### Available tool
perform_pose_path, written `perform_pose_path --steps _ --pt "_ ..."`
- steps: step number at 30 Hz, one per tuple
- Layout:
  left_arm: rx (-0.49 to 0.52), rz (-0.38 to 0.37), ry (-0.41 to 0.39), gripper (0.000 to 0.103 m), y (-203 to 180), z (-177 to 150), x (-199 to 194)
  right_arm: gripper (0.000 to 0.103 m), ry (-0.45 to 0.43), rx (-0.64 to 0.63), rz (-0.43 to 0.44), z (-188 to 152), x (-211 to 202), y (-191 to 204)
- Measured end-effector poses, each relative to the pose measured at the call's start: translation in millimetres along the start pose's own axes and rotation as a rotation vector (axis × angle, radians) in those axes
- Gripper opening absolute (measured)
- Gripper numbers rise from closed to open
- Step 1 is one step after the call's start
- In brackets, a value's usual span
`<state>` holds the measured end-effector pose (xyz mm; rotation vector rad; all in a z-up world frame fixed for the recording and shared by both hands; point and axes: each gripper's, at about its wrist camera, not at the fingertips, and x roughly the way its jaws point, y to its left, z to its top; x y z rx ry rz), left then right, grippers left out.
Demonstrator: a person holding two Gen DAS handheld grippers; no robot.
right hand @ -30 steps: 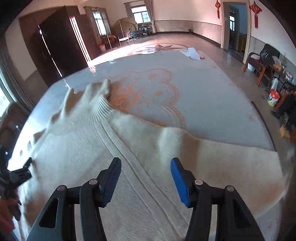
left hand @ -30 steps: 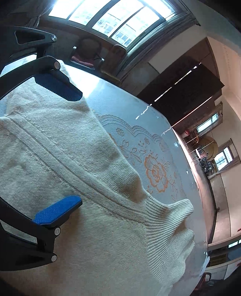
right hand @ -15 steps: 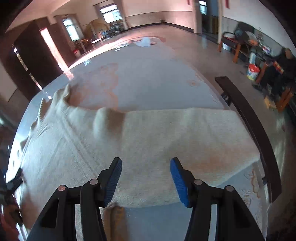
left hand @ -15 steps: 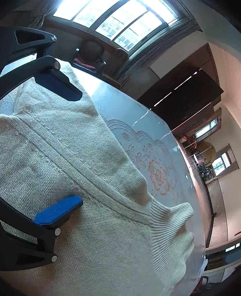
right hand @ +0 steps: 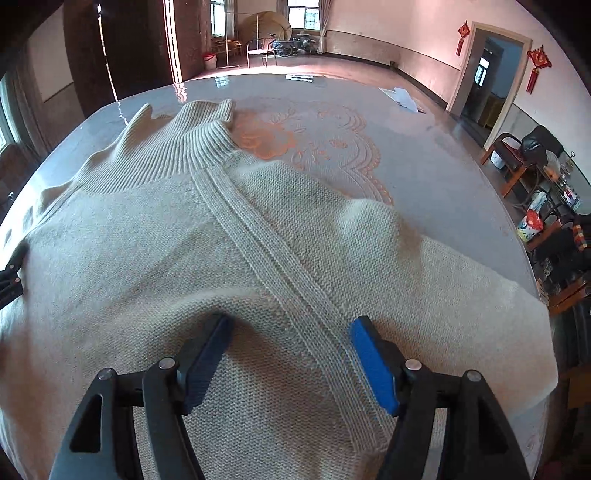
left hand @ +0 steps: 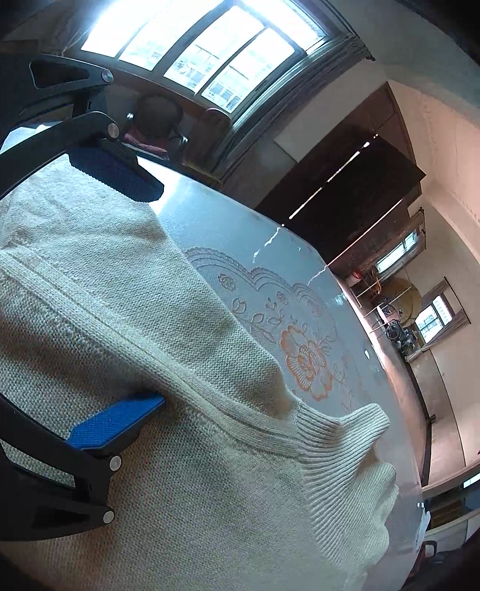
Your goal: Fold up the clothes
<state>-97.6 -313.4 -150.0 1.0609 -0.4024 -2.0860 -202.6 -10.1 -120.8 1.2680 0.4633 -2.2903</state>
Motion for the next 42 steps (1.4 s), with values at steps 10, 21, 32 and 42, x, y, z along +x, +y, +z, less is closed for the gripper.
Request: perform_pose_path --steps 10,21,32,42 --pt "0.026 -0.098 0.04 0.103 17 13 19 0.067 -0.013 0.077 0.112 21 -11 -11" --pt "0.09 -0.139 -0.104 0.103 8 -91 -89 0.07 0.076 -0.218 0.114 -119 -75 39" --pt "-0.155 -0.273 0.076 0.103 30 -89 -79 0.071 -0.01 0.598 0.299 -133 -109 -158" --pt "-0.205 -0.263 0.09 0.103 30 -94 -79 0.072 -0.002 1.195 0.491 -164 -60 -331"
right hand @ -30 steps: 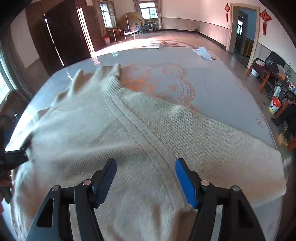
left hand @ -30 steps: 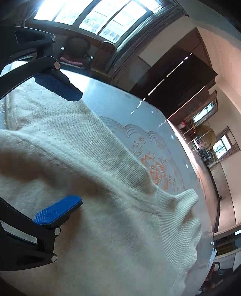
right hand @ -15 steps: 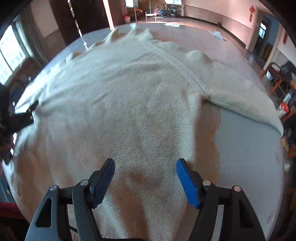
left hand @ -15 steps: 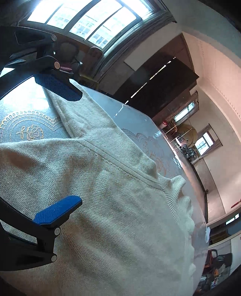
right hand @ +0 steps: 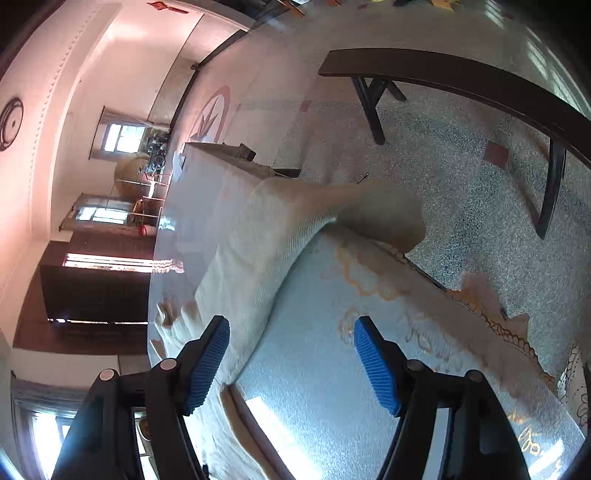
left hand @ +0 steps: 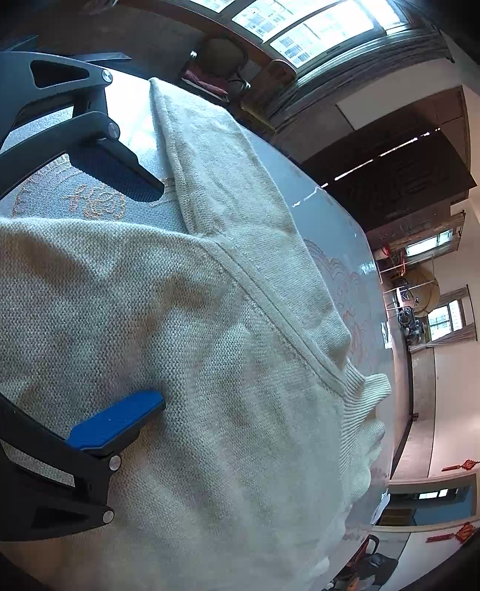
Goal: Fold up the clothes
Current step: 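Grasp the sweater edge with the right gripper and lift it over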
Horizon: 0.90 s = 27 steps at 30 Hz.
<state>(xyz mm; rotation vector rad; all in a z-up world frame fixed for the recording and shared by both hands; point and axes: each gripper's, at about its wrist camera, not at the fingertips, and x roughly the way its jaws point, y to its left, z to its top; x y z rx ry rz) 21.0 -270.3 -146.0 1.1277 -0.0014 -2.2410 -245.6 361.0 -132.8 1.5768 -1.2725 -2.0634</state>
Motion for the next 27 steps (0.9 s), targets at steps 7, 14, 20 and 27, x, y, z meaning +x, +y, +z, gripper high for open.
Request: perform_pose_path --steps 7,14,20,27 --pt "0.033 0.045 -0.015 0.103 -9 -2 -6 0.072 0.024 0.181 0.176 38 12 -36" --pt "0.051 0.07 -0.023 0.103 -18 -4 -10 0.072 0.081 0.279 0.078 93 21 -85" --pt "0.1 0.136 -0.043 0.103 -32 -7 -15 0.072 0.238 0.589 0.263 92 85 -138" --pt "0.144 0.193 -0.061 0.103 -30 -4 -20 0.045 0.147 0.841 0.447 77 130 -166"
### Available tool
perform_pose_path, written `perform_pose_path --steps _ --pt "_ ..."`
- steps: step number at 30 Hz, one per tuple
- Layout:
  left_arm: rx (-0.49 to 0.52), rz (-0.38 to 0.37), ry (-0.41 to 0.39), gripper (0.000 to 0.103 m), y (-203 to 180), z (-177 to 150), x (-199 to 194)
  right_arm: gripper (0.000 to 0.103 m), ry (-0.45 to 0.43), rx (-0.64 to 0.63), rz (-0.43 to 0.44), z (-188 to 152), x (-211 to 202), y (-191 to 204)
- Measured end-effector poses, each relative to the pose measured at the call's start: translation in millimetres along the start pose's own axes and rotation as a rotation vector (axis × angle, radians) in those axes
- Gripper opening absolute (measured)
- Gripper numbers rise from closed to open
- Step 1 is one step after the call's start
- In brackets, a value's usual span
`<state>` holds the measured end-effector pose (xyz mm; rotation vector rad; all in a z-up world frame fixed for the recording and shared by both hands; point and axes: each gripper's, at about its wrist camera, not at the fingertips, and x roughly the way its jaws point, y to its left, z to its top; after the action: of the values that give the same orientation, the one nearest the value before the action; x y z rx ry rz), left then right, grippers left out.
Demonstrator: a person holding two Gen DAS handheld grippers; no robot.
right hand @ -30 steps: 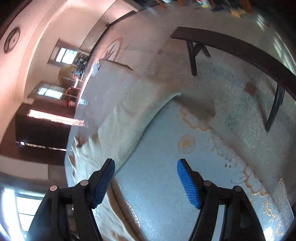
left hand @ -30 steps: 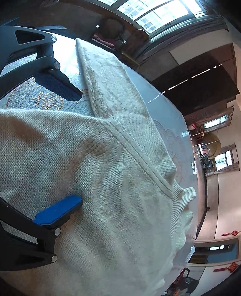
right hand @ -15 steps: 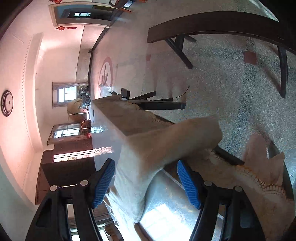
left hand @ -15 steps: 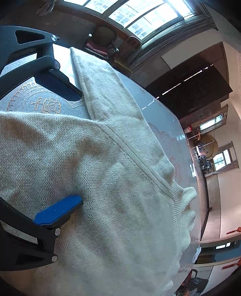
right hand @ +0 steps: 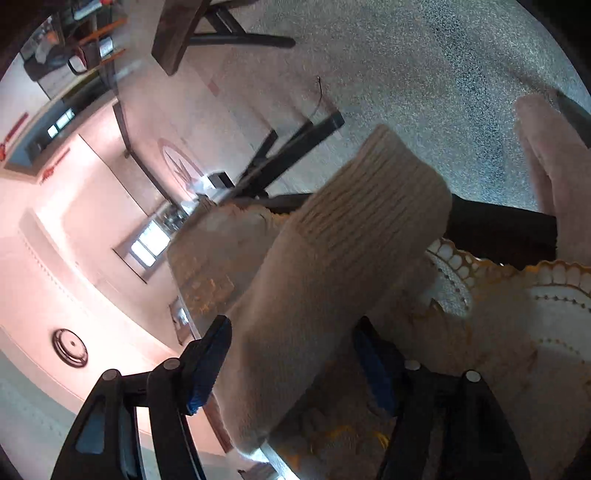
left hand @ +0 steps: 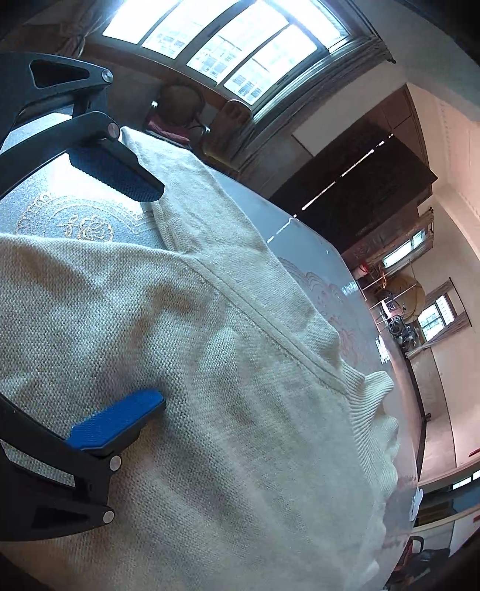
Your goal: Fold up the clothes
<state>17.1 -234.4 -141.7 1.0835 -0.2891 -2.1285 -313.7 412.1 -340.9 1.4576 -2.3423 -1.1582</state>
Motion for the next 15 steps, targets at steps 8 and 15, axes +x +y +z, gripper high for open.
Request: perform_pose_path --steps 8,15 --pt "-0.023 -0.03 0.01 0.103 2 5 7 0.011 -0.182 -0.23 0.076 -23 -23 46" --pt "-0.044 -0.057 0.018 0.103 6 4 10 0.011 -0.241 -0.843 -0.032 -151 -18 169"
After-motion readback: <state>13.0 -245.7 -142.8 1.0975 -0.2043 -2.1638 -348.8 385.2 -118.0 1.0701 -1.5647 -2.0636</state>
